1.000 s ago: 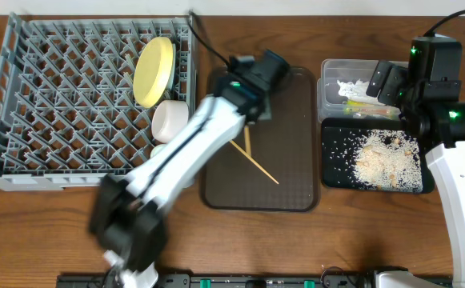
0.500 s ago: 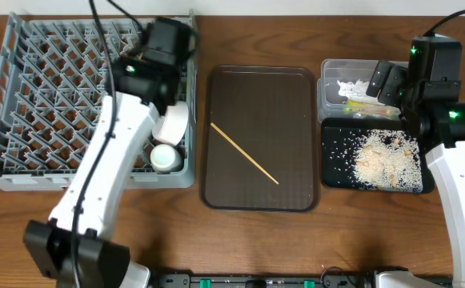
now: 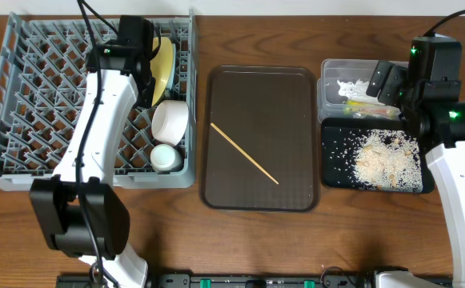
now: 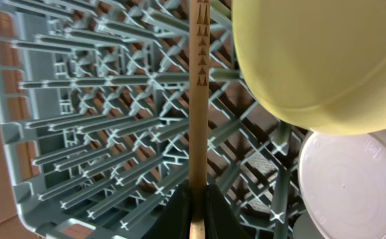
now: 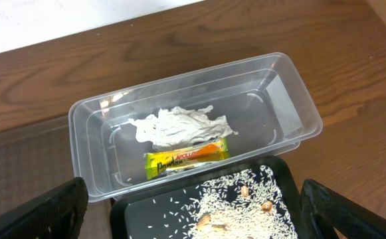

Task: Sort waste into correct bins and load items into the dishwasher
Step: 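Carry the chopstick to the rack and release it beside the cup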

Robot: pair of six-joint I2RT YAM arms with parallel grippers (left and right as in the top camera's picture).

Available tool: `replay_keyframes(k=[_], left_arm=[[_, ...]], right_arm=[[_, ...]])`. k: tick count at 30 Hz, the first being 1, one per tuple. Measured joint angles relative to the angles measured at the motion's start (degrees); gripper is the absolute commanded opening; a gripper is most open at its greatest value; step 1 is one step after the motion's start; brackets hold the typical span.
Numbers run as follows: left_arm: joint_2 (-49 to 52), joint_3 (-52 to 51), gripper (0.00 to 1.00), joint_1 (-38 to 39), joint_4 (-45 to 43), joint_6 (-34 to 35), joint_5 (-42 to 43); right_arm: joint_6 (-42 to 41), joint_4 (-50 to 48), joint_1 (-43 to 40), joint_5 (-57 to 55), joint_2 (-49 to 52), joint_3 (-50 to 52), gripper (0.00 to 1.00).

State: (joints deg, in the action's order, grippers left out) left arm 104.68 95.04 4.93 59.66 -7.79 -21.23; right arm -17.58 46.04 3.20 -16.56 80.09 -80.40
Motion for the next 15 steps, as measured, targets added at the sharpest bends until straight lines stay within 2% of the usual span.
replay_keyframes(k=[5, 7, 8, 9, 10, 11, 13, 15], left_arm=[[2.1, -0.1, 0.08, 0.0, 3.1, -0.2, 0.6], [2.6, -0.1, 0.11, 0.0, 3.8, -0.2, 0.6], [2.9, -0.1, 0.15, 0.0, 4.0, -0.1, 0.6], [3.0, -0.1, 0.22, 0.0, 4.2, 0.0, 0.7], [3.1, -0.1, 0.34, 0.0, 4.3, 0.2, 0.8], [3.1, -0.2, 0.38, 0.0, 4.4, 0.3, 1.0], [3.1, -0.2, 0.43, 0.0, 4.4, 0.1, 1.3], [3.1, -0.2, 0.43, 0.0, 4.4, 0.4, 1.4]], right_arm=[[0.0, 0.0, 0.0, 0.0, 0.0, 0.0, 0.99], [0.0, 0.0, 0.0, 0.0, 0.0, 0.0, 0.99], [0.0, 0.0, 0.0, 0.0, 0.0, 0.0, 0.99], [0.0, 0.0, 0.0, 0.0, 0.0, 0.0, 0.99], [0.0, 0.0, 0.0, 0.0, 0.0, 0.0, 0.99], [0.0, 0.0, 0.0, 0.0, 0.0, 0.0, 0.99], [0.0, 0.0, 0.0, 0.0, 0.0, 0.0, 0.99], [0.0, 0.0, 0.0, 0.0, 0.0, 0.0, 0.99]])
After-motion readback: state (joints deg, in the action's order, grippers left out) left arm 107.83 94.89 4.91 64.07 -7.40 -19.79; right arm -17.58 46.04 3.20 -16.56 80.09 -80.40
